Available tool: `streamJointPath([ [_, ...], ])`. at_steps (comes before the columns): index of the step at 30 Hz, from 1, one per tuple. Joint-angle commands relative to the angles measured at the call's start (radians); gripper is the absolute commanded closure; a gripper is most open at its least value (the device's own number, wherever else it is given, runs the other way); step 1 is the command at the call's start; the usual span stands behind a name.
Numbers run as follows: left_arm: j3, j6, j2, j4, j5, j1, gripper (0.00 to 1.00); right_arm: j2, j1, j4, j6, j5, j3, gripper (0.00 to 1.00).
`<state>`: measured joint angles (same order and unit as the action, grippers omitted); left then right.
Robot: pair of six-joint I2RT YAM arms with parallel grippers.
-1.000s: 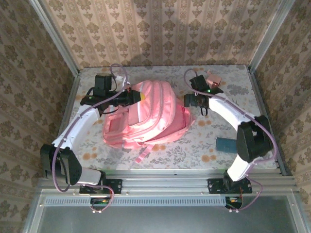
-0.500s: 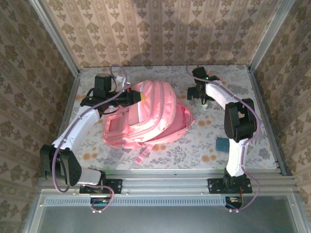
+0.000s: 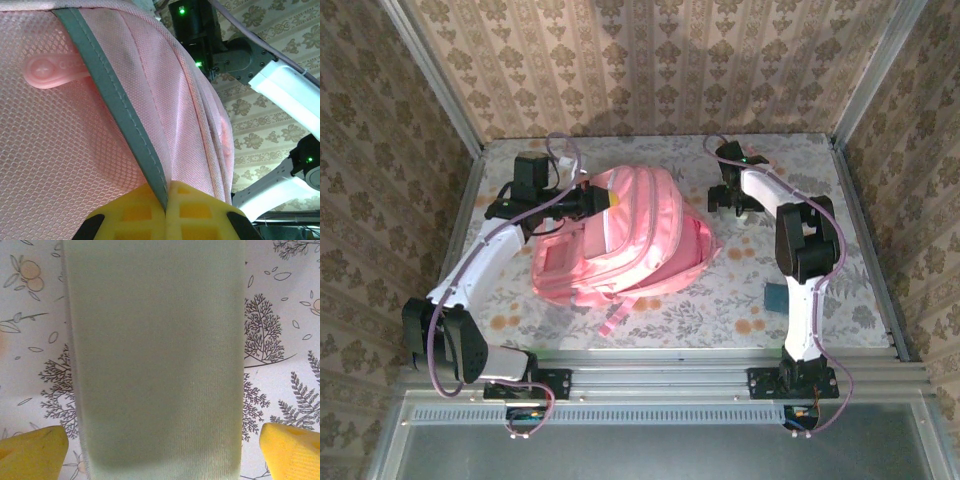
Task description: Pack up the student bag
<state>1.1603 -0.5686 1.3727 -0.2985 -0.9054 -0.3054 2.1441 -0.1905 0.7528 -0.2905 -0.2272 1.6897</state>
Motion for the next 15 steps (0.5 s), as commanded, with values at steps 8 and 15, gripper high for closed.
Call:
streamJointPath([
  [8, 0.023, -0.006, -0.045, 0.075, -0.094, 0.018, 1.0, 0.024, 0.006, 0.026, -0.014, 0.06, 0.029, 0.19],
  [15, 0.069, 0.036, -0.052, 0.011, -0.09, 0.031, 1.0, -0.141, -0.007, -0.031, -0.045, 0.055, -0.053, 0.31],
])
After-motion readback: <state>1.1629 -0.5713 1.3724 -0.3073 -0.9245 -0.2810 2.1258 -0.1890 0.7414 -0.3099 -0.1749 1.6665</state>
